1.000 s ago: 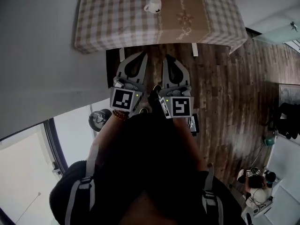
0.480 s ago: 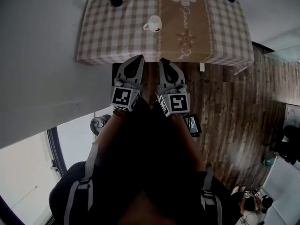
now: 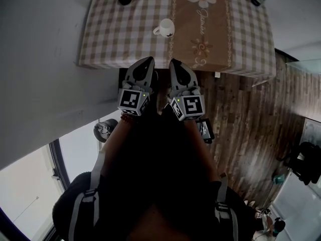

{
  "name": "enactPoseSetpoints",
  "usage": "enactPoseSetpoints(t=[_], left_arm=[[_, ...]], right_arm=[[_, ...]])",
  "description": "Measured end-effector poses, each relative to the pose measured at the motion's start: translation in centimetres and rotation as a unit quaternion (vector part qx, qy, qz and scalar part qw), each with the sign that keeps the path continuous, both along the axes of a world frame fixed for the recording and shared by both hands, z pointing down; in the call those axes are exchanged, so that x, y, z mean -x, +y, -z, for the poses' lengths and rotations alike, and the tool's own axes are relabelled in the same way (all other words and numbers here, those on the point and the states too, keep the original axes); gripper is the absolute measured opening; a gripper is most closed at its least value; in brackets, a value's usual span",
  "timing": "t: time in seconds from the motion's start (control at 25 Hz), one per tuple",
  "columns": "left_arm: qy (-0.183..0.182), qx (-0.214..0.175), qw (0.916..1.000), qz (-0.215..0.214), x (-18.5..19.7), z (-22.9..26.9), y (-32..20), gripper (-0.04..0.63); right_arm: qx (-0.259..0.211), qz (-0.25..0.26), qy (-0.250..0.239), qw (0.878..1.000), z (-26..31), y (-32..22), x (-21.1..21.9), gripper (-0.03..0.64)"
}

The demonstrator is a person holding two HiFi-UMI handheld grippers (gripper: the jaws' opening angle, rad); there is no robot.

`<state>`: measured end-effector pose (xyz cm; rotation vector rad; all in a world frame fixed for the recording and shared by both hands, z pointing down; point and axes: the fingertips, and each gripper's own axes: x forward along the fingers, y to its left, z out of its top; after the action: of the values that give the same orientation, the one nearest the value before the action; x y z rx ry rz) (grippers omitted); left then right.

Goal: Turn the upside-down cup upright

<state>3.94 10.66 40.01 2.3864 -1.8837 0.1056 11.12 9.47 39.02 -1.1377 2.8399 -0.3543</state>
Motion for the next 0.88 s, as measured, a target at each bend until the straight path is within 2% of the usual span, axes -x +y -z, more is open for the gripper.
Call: enactPoseSetpoints(t=[0.12,0.28,0.4,0.52,0.6,0.68,0.76,0.88], left_arm=[[0.010,0.009,0.9999,-0.006,1.3,-1.7,-1.9,0.012],[0.013,0.028,0.9992,-0.028,3.2,-3.8,-5.1,0.012],[-0.006,0.011,0.9976,-0.068,3.9,-3.7,-8.7,0.012],[-0.011,0.020,0.9941,-0.106,4.4,-4.9,-11.1,0.012],[-0.019,0.026,0.9892,-0.143,4.5,-5.2,-13.1,0.014],[-0.044,0.030,0.9813,-0.185,4.8,-6.6,-14.3,0.018],[-0.054,0.045,0.9723,-0.223,5.2,-8.3,-15.1,0.104],[-0.061,0.077,0.9636,-0.249,6.0,-10.7,-16.3,0.121]], right_arm=[[0.013,-0.003,0.006,1.000,-1.4,-2.0,0.8,0.002],[0.018,-0.007,0.039,0.999,-2.1,-4.5,1.8,0.001],[0.024,-0.017,0.052,0.998,-2.6,-7.6,2.4,0.000],[0.039,-0.021,0.078,0.996,-3.7,-9.6,3.3,0.001],[0.034,-0.015,0.089,0.995,-3.5,-11.1,4.3,0.000],[0.027,-0.009,0.102,0.994,-3.7,-12.2,5.2,0.001],[0.028,-0.011,0.113,0.993,-4.2,-13.0,5.9,0.001],[0.035,-0.028,0.118,0.992,-4.9,-14.6,6.7,0.001]])
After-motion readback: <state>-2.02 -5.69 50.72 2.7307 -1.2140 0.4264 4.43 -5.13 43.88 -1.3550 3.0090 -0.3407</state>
